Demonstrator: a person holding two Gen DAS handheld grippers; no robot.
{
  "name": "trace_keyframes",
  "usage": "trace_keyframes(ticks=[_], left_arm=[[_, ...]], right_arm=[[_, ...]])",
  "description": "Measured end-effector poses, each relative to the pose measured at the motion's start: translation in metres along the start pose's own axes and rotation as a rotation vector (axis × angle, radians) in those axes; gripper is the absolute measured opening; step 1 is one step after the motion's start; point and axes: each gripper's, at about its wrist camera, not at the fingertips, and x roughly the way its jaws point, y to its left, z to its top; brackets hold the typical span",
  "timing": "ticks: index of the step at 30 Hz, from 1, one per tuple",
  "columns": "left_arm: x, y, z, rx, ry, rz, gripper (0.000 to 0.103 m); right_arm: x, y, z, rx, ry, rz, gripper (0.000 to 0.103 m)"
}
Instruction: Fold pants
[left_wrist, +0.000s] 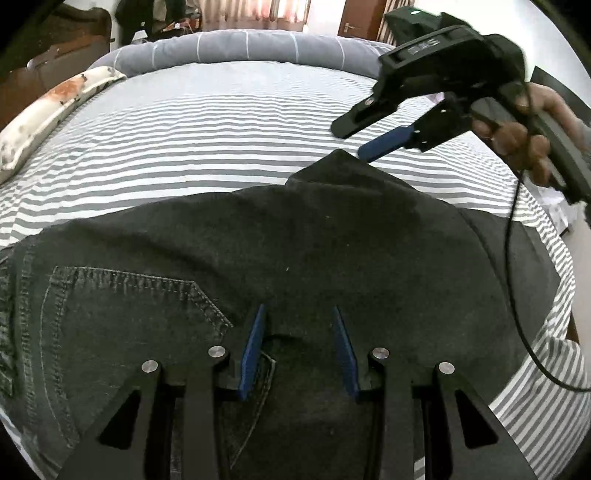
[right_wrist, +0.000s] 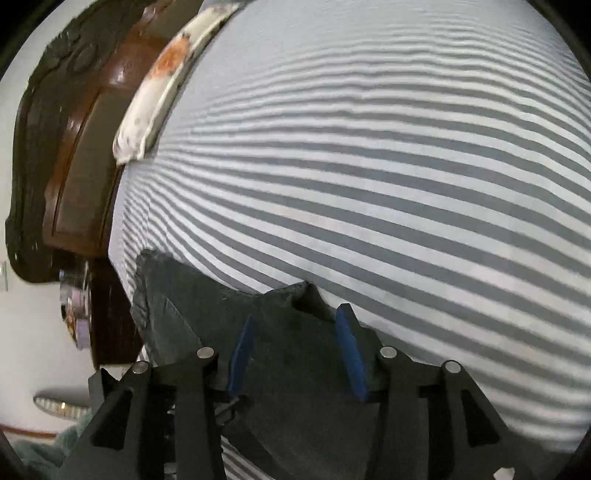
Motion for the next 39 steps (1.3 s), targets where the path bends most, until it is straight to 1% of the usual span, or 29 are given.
trace_keyframes(ticks=[2,3,4,5,6,8,10,12,13,15,17,19,20,23,25,27,28,29,31,36,37,38,39], left_arm=[[0.001,0.001,0.001,-0.005,0.002,-0.009,0.039],[0.001,0.004,0.001,-0.006,0.001,-0.016,0.039],[0.0,0.007,0.001,-0.01,-0.001,-0.021,0.039],[-0.001,0.012,0.002,-0.022,-0.006,-0.03,0.039],[-0.002,0.016,0.001,-0.033,-0.01,-0.032,0.039],[-0.007,0.027,0.006,-0.072,-0.038,-0.034,0.039],[-0.014,0.035,0.008,-0.109,-0.067,-0.025,0.039],[-0.022,0.049,0.01,-0.176,-0.101,-0.028,0.039],[-0.024,0.054,0.011,-0.199,-0.107,-0.033,0.039],[-0.025,0.065,0.011,-0.248,-0.107,-0.056,0.039],[-0.024,0.067,0.013,-0.248,-0.1,-0.058,0.039],[-0.019,0.064,0.013,-0.214,-0.079,-0.046,0.039],[-0.015,0.061,0.013,-0.197,-0.062,-0.04,0.039],[-0.004,0.05,0.01,-0.126,-0.011,0.024,0.039],[-0.004,0.046,0.01,-0.097,-0.013,0.043,0.039],[-0.005,0.043,0.009,-0.092,-0.01,0.046,0.039],[-0.005,0.042,0.009,-0.094,-0.01,0.045,0.039],[-0.005,0.043,0.009,-0.092,-0.012,0.046,0.039],[-0.005,0.041,0.008,-0.09,-0.013,0.05,0.039],[-0.006,0.037,0.007,-0.09,-0.016,0.048,0.04],[-0.006,0.037,0.007,-0.092,-0.018,0.046,0.04],[-0.007,0.037,0.008,-0.092,-0.02,0.046,0.04],[-0.009,0.037,0.008,-0.093,-0.026,0.047,0.04]], right_arm=[[0.014,0.005,0.002,-0.018,0.066,0.016,0.042],[0.018,0.009,0.001,-0.038,0.078,0.003,0.037],[0.022,0.014,-0.001,-0.062,0.092,0.003,0.025],[0.025,0.019,-0.007,-0.086,0.105,0.004,0.016],[0.025,0.022,-0.012,-0.1,0.11,0.006,0.011],[0.023,0.029,-0.028,-0.141,0.091,-0.005,0.01],[0.022,0.035,-0.041,-0.152,0.071,0.004,0.008],[0.016,0.038,-0.061,-0.162,0.028,0.01,0.008],[0.015,0.041,-0.075,-0.17,0.0,0.016,0.008],[0.019,0.045,-0.093,-0.177,-0.022,0.03,0.008],[0.027,0.043,-0.108,-0.174,-0.02,0.018,0.008],[0.034,0.038,-0.115,-0.155,-0.021,0.017,0.01],[0.036,0.034,-0.117,-0.134,-0.043,0.005,0.01],[0.035,0.027,-0.11,-0.088,-0.077,0.021,0.014],[0.03,0.028,-0.106,-0.087,-0.104,0.031,0.025],[0.025,0.031,-0.098,-0.093,-0.132,0.043,0.033],[0.022,0.032,-0.094,-0.091,-0.149,0.049,0.033],[0.02,0.033,-0.087,-0.084,-0.161,0.065,0.033],[0.018,0.032,-0.079,-0.076,-0.173,0.072,0.033],[0.016,0.031,-0.046,-0.039,-0.19,0.099,0.033],[0.014,0.031,-0.04,-0.035,-0.197,0.11,0.032],[0.012,0.032,-0.036,-0.038,-0.21,0.107,0.028],[0.009,0.035,-0.03,-0.045,-0.229,0.072,0.011]])
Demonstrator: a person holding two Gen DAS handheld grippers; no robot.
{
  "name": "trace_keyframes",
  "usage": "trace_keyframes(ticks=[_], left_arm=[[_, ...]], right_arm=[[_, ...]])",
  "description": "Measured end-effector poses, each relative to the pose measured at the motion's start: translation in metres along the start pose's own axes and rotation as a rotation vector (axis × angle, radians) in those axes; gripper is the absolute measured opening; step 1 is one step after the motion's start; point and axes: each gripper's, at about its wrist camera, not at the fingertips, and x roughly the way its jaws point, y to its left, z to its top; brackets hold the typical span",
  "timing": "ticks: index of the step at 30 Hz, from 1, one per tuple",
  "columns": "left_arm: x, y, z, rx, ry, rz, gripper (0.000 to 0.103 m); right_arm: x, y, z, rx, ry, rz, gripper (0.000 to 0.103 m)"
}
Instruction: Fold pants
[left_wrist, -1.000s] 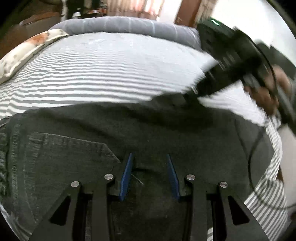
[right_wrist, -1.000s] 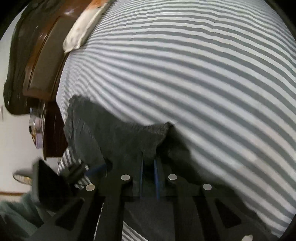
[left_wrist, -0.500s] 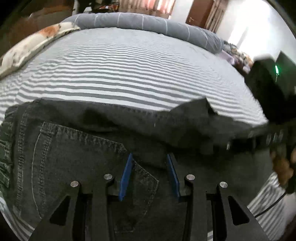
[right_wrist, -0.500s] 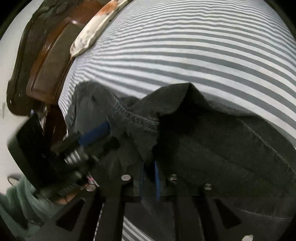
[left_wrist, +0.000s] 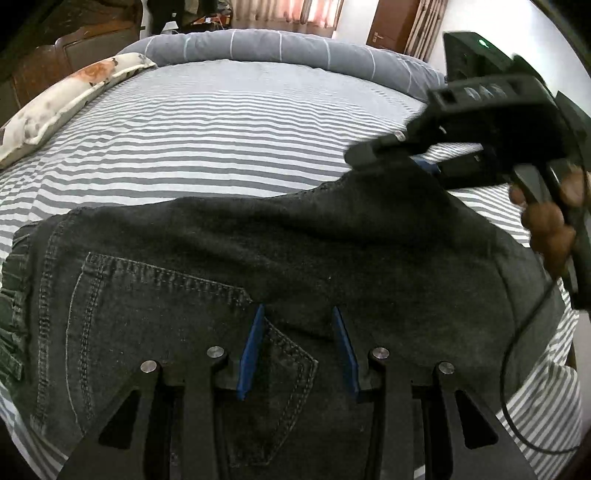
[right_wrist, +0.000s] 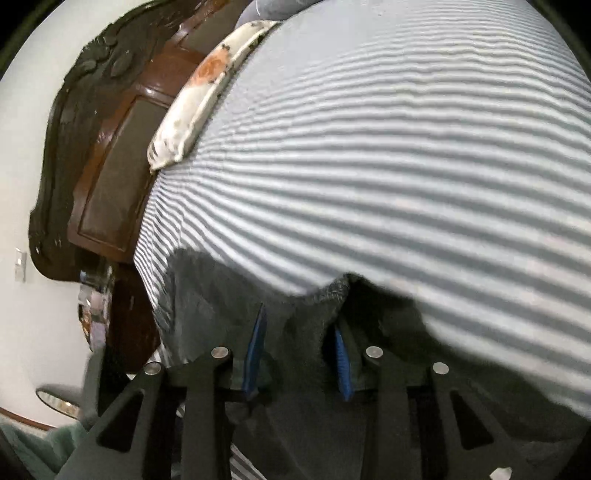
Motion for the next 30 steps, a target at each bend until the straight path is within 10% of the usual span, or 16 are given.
trace_keyframes(ticks=[14,18,25,30], left_arm=[[0.004,-0.038,-0.017,0.199,0.051,-0.035,0.04],[0.006,-0.039,-0.019,0.195,0.063,-0.037,0.04],[0.003,-0.046,-0.026,0.198,0.061,-0.025,0.041],[0.004,-0.045,-0.022,0.197,0.059,-0.021,0.041]], right_arm=[[0.036,-0.024,0.031,-0.041,0.04,-0.166,0.006],[0.008,-0.017,0.03,-0.086,-0.024,-0.251,0.019],[-0.028,-0.003,-0.008,-0.11,-0.031,-0.186,0.019],[-0.003,-0.026,-0.024,-0.069,0.017,-0.298,0.014]])
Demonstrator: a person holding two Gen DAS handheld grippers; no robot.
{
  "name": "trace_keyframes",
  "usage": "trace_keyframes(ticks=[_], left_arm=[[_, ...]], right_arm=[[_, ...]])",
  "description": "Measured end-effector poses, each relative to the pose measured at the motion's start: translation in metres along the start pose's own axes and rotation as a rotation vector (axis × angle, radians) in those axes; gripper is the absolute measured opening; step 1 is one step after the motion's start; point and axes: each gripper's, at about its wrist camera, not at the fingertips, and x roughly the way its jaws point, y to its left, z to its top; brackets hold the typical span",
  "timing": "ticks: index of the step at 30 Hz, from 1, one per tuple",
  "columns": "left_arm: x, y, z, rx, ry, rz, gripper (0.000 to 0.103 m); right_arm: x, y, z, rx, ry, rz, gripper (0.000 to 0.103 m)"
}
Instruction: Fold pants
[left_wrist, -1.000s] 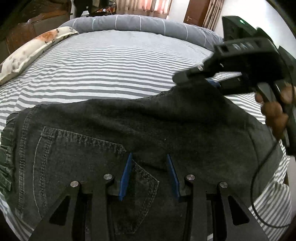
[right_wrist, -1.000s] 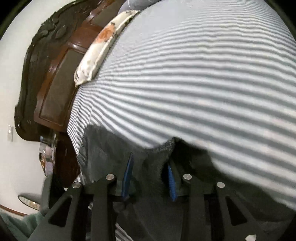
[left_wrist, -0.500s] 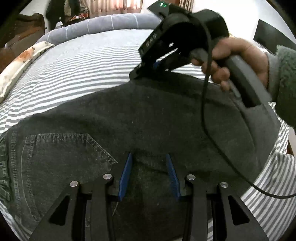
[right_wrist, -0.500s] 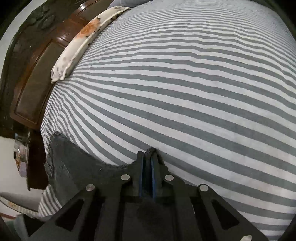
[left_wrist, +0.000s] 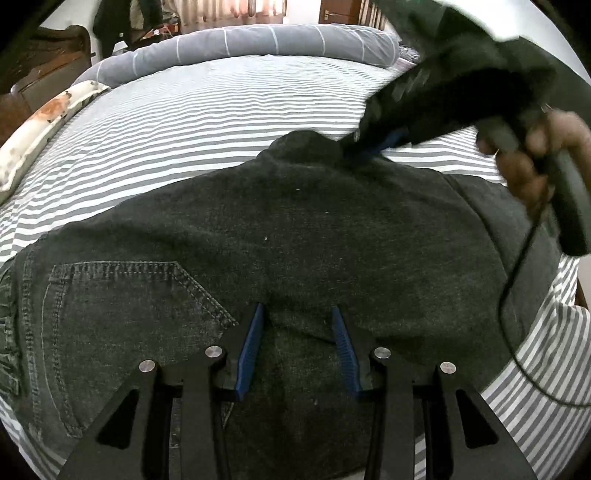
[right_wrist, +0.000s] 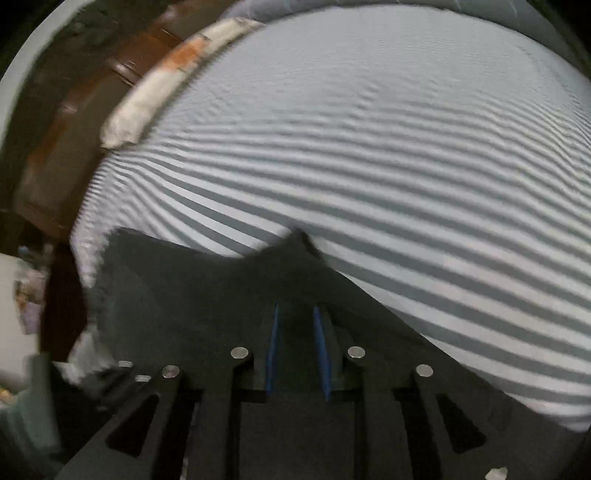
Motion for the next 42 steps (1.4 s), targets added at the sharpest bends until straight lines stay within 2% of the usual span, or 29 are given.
trace_keyframes(ticks=[1,3,5,7,8,12,15,18,21,28,32,35,40,42], left_arm=[[0.001,0.0,0.001,0.002,0.0,0.001,0.041],[0.0,-0.001,0.001,-0.005,0.006,0.005,0.041],[-0.002,-0.002,0.0,-0.013,0.01,0.008,0.041],[-0.007,-0.003,-0.002,-0.025,0.016,0.005,0.041],[-0.008,-0.004,-0.003,-0.029,0.027,0.001,0.041],[-0.012,-0.013,-0.018,-0.017,0.057,0.031,0.041],[-0.013,-0.02,-0.026,0.006,0.075,0.055,0.042],[-0.014,-0.024,-0.03,0.015,0.091,0.07,0.042],[-0.016,-0.028,-0.033,0.014,0.093,0.083,0.043],[-0.027,-0.027,-0.028,-0.019,0.05,0.084,0.043],[-0.042,-0.038,-0.015,0.0,-0.007,0.086,0.044],[-0.045,-0.05,-0.01,0.018,-0.019,0.068,0.045],[-0.036,-0.082,-0.007,0.09,0.006,0.039,0.046],[-0.032,-0.095,-0.005,0.106,0.015,0.025,0.046]], right_arm=[[0.006,-0.005,0.001,0.014,-0.006,-0.026,0.008],[0.008,-0.01,0.005,0.043,-0.023,-0.031,0.007],[0.005,-0.01,0.008,0.06,-0.029,-0.035,0.008],[-0.007,-0.005,0.004,0.047,-0.06,-0.052,0.017],[-0.011,-0.003,-0.001,0.041,-0.066,-0.055,0.018],[-0.023,-0.006,-0.034,0.059,-0.055,-0.043,0.021],[-0.025,-0.018,-0.073,0.094,-0.045,-0.05,0.021],[-0.039,-0.034,-0.099,0.177,-0.089,-0.011,0.019],[-0.06,-0.05,-0.119,0.25,-0.137,0.01,0.023],[-0.136,-0.114,-0.181,0.442,-0.306,0.031,0.026],[-0.179,-0.176,-0.243,0.607,-0.397,-0.003,0.026],[-0.205,-0.225,-0.295,0.75,-0.459,-0.046,0.026],[-0.224,-0.276,-0.359,0.926,-0.538,-0.074,0.026],[-0.225,-0.287,-0.372,0.961,-0.558,-0.073,0.026]])
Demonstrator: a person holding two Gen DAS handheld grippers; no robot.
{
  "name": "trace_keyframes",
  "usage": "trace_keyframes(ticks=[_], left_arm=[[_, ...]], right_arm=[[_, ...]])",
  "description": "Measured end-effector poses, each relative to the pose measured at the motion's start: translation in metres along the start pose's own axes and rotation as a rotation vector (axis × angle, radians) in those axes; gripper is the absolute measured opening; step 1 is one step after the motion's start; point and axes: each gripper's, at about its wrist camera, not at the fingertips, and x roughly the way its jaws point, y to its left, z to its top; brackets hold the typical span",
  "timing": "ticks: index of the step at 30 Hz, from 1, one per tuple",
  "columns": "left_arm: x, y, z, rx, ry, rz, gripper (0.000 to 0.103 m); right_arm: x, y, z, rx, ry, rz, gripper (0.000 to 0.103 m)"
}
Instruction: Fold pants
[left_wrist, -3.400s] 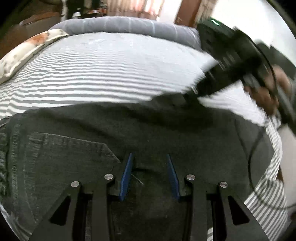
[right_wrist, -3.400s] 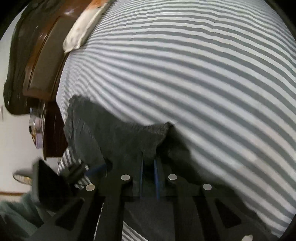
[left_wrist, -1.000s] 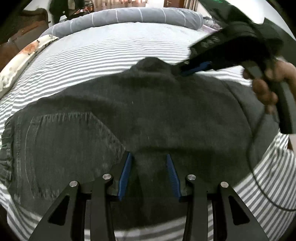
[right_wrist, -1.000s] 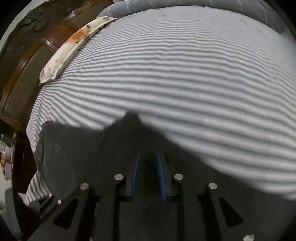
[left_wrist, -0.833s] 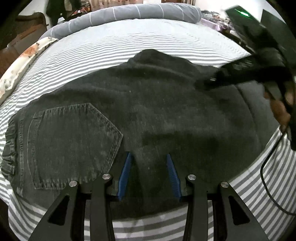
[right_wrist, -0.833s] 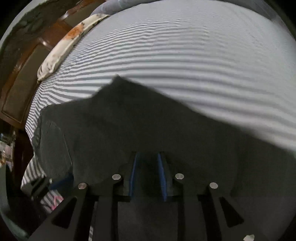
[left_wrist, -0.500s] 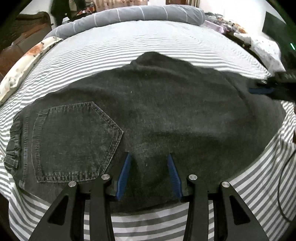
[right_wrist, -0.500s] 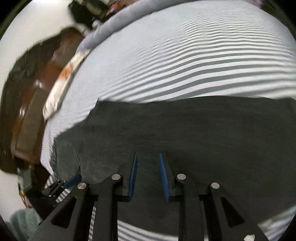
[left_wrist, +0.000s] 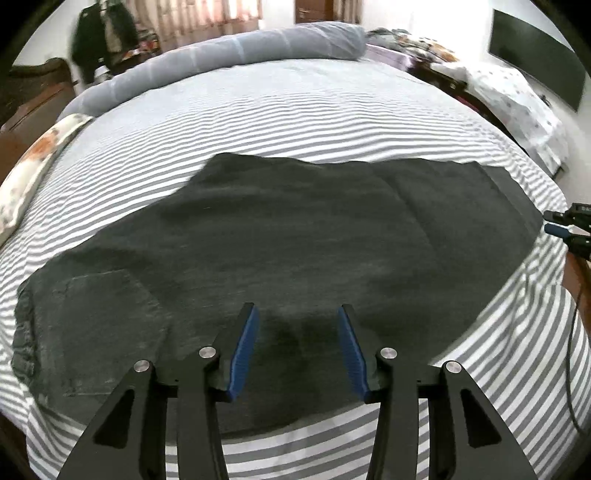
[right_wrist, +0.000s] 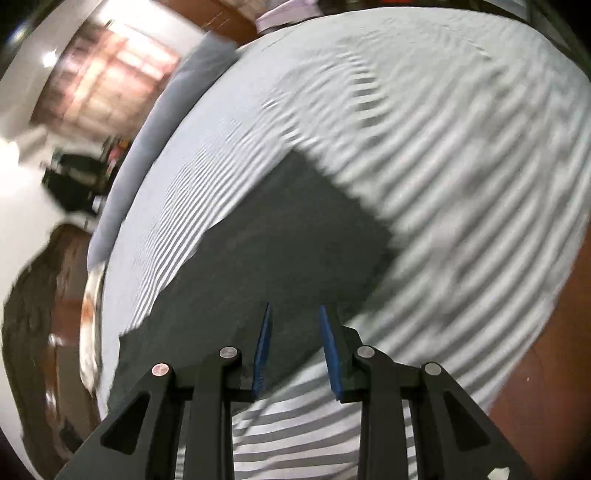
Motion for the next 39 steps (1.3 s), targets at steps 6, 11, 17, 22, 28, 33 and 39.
trace_keyframes(ticks=[6,11,17,22,28,33,39], left_arm=[[0.016,-0.032,0.016,0.043,0.03,-0.025,0.046],[0.03,-0.051,0.027,0.063,0.045,-0.042,0.046],[0.046,-0.069,0.031,0.079,0.066,-0.053,0.046],[0.054,-0.073,0.026,0.095,0.072,-0.041,0.047],[0.058,-0.077,0.023,0.117,0.066,-0.04,0.054],[0.06,-0.082,0.023,0.14,0.062,-0.029,0.061],[0.057,-0.074,0.026,0.09,0.067,-0.075,0.063]], right_arm=[[0.009,-0.033,0.009,0.06,-0.009,0.001,0.026],[0.022,-0.046,0.019,0.103,-0.033,0.034,0.025],[0.023,-0.047,0.028,0.099,-0.039,0.077,0.014],[0.027,-0.037,0.03,0.072,-0.027,0.068,0.013],[0.024,-0.024,0.032,0.082,-0.037,0.079,0.007],[0.005,-0.002,0.031,0.064,-0.067,0.087,0.006],[-0.007,0.031,0.029,-0.021,-0.08,-0.08,0.006]])
